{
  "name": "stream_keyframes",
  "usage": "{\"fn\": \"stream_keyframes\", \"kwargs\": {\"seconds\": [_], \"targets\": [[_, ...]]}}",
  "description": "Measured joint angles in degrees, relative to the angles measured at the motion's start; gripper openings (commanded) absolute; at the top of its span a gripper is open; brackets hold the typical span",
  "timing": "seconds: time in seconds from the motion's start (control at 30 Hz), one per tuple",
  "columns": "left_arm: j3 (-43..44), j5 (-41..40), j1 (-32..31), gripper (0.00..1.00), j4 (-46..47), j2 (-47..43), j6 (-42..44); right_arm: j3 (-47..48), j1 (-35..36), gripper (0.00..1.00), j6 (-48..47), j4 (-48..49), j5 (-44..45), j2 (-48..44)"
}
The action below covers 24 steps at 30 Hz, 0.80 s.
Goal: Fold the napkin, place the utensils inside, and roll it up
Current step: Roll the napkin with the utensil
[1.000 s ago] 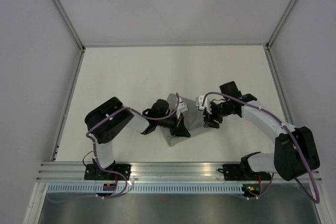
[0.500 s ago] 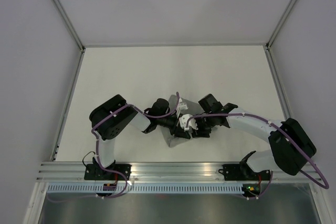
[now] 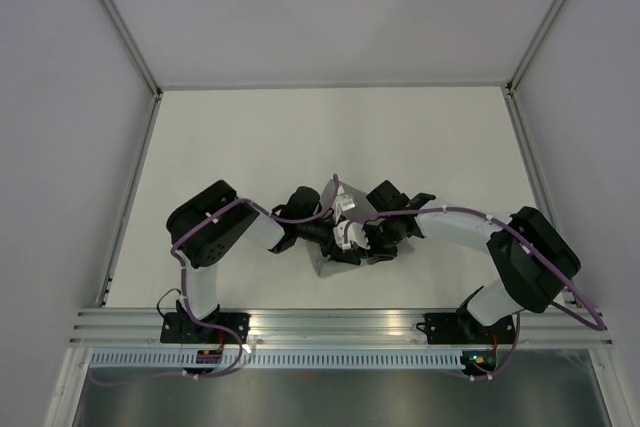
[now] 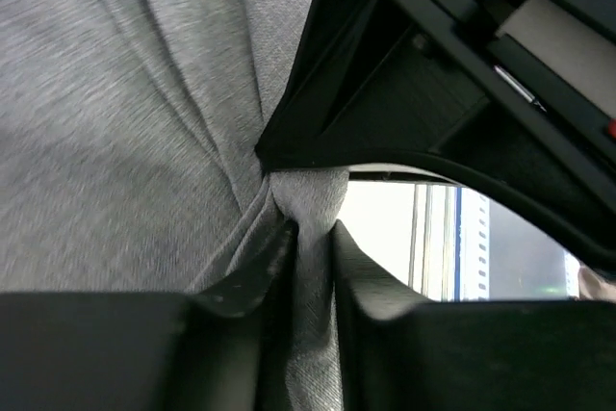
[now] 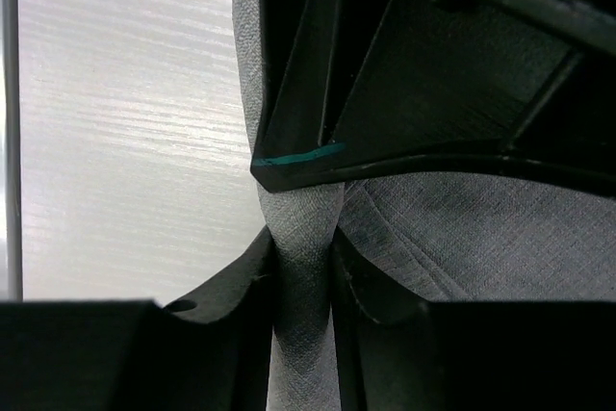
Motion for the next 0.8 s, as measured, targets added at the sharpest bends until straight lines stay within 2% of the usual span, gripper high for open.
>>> {"fn": "stream_keyframes", "kwargs": {"seconds": [0.17,0.37,0.63,0.8], "targets": [[-2.45,-4.22,2.01,0.37,-3.13,-4.7,0.0,2.82,-0.04,0.15,0.76,-1.81,-0.87,2.84],[-4.59,-11.89,4.7,0.38,-7.5,-13.99,0.02,8.66,-2.49,0.13,0.2,-7.69,-5.05,8.79],[-10.08,-33.16,5.51,0.38,-8.94,-31.71,0.74,20.28,-7.78,0.14,-3.91,-22.05,-13.9,21.33],[-15.21,-46.1,0.17,0.38,-8.44,-41.83,5.14,26.03,-9.97,0.15,-4.13,-29.16,-17.49,27.87]]}}
